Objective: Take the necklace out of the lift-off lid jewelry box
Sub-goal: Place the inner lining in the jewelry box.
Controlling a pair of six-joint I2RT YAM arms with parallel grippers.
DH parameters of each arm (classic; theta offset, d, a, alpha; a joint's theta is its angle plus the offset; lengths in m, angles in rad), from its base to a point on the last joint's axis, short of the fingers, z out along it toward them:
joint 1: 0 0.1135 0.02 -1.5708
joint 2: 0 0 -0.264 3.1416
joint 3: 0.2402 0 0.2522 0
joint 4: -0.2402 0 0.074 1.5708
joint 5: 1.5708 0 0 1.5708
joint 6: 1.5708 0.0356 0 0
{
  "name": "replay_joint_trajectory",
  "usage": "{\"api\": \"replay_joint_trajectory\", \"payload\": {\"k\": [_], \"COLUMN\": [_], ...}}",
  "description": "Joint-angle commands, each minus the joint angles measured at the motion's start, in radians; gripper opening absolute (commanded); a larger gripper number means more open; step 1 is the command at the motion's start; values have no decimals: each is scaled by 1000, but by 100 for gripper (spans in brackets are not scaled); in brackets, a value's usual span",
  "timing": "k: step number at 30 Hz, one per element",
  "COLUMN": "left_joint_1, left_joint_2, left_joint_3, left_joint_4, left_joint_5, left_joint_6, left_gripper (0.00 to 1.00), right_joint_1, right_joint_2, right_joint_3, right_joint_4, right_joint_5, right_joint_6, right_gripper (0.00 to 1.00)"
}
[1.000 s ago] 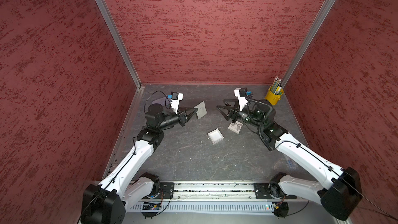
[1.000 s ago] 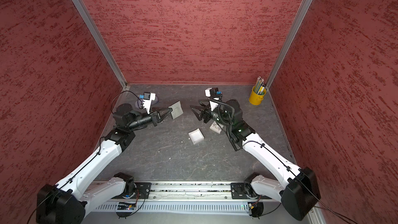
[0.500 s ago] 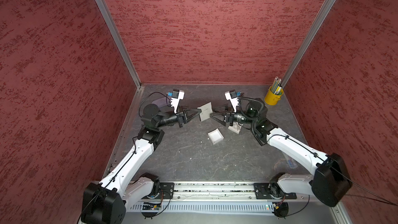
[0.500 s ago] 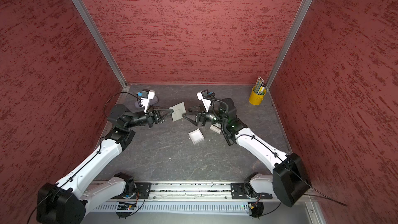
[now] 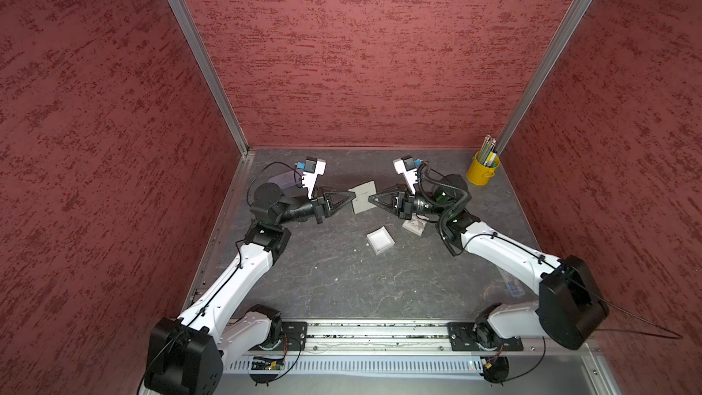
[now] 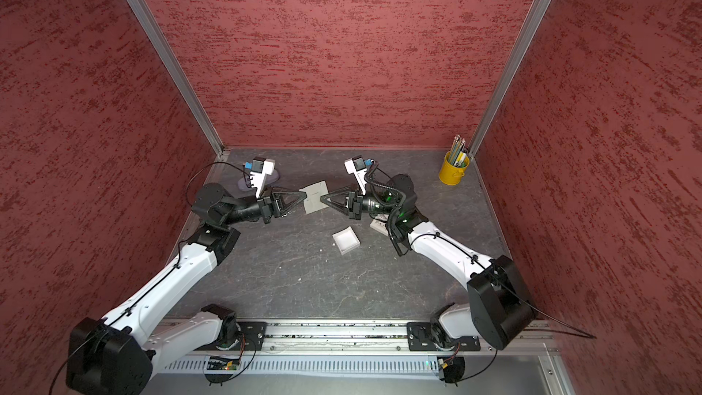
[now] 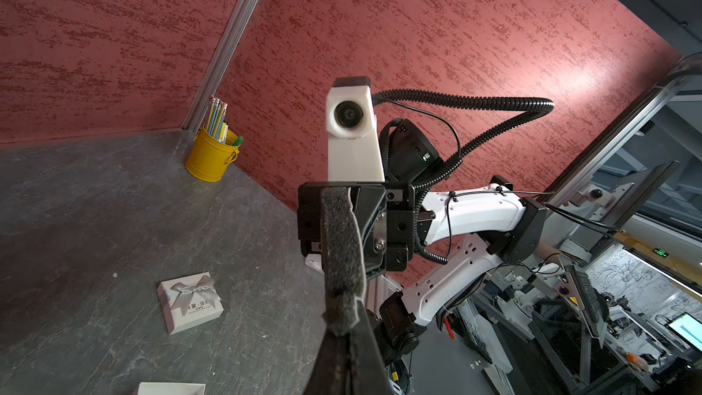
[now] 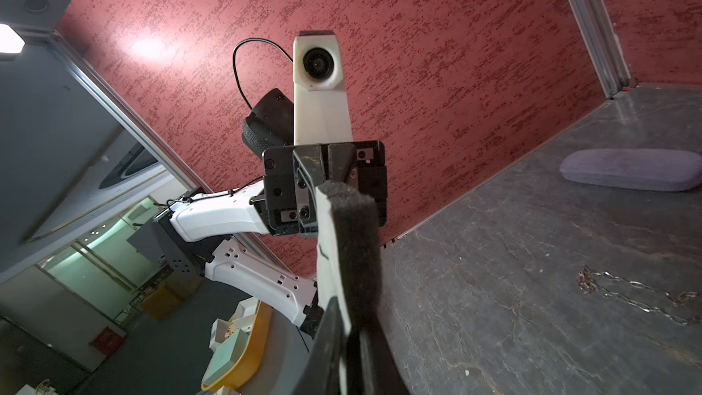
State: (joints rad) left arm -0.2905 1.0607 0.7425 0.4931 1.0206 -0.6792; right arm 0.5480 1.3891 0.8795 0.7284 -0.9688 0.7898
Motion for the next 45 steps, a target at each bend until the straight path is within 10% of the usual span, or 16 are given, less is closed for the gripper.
{"api": "replay_joint_trajectory", "payload": {"k": [1,5,12,24,45], "left_joint_1": [-1,-1,-2,-290,-368], "left_joint_2": [5,-8,-37,126,549], "left_joint_3": [-23,-49,-93,-256,-236], "left_joint_4": [-66,-86,-249,-256,89], "left_joint_5": [-38,-98,-238,-661,-799], "left_joint_6": [11,2,34,-63,-268], "left_gripper": [36,70,74,55,5], "right_joint_1": [-3,-1,-3,-3,-1], "right_joint_2": [-24,-38,-58,-12,146], "right_joint_3": [-24,-42,-6,-75,-45], "right_joint_4": [14,-88,-561,-977,-952], "right_joint_5": [33,115,406,557,566], "right_joint_6": [13,-37,-228,-375,-394], "right_gripper": [3,1,3,5,0]}}
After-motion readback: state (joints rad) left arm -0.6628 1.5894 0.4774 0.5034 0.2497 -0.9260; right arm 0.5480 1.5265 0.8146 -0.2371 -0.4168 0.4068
